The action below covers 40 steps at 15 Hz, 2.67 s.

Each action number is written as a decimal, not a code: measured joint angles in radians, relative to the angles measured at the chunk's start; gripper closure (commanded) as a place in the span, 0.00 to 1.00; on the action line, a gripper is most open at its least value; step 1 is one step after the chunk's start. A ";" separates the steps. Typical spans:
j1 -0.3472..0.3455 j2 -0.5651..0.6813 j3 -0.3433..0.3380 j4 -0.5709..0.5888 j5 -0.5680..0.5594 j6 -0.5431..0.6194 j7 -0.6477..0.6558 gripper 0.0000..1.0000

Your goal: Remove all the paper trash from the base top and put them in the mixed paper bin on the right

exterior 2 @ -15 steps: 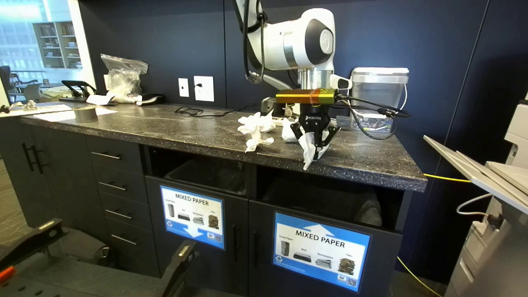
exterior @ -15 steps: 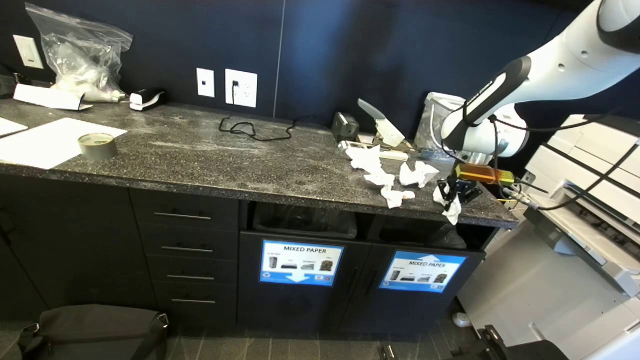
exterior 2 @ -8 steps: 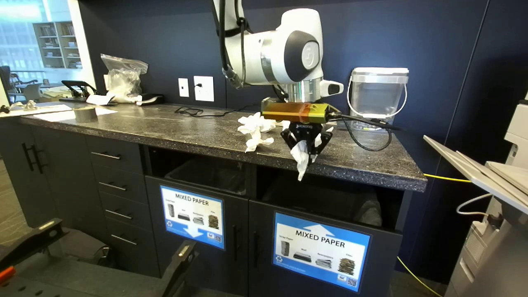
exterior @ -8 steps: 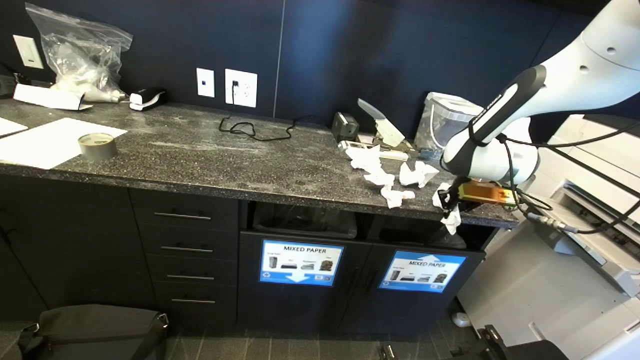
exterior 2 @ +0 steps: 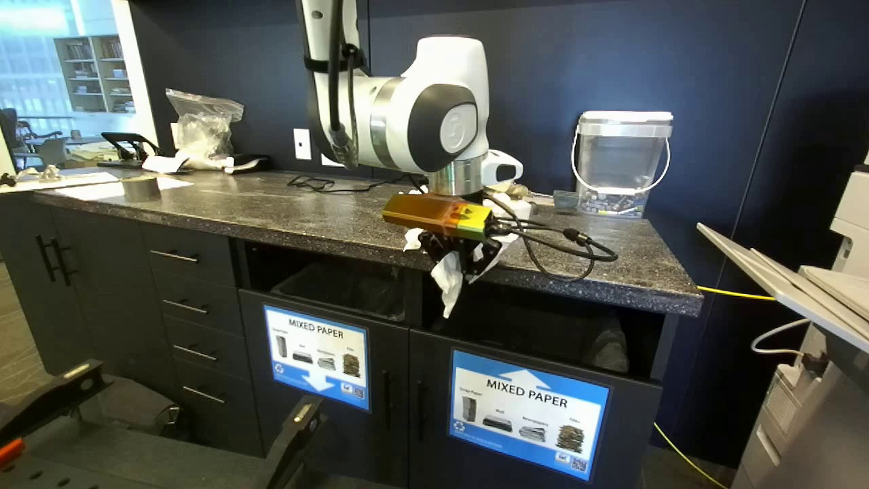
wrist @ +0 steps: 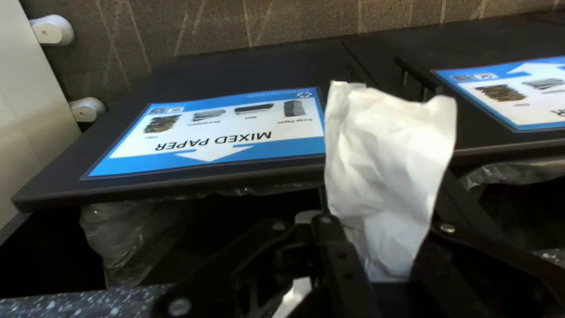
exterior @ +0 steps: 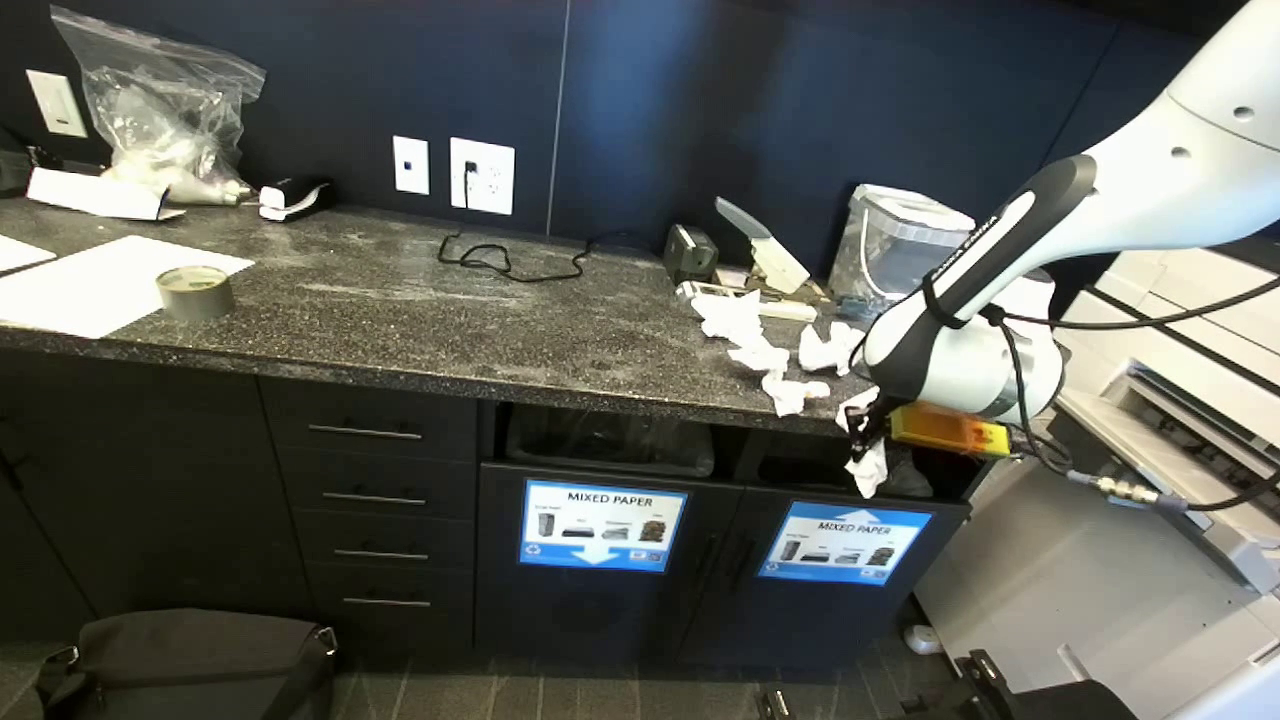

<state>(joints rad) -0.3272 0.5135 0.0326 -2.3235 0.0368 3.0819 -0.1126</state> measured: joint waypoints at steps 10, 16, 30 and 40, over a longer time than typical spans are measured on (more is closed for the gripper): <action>-0.101 0.069 0.104 -0.095 -0.068 0.232 -0.042 0.87; -0.116 0.200 0.076 -0.094 -0.224 0.455 -0.042 0.87; 0.054 0.510 -0.100 0.115 -0.246 0.851 -0.043 0.87; 0.081 0.702 -0.112 0.334 -0.162 0.973 -0.013 0.87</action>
<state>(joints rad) -0.2465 1.2155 -0.0799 -1.9897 -0.1251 4.0553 -0.1256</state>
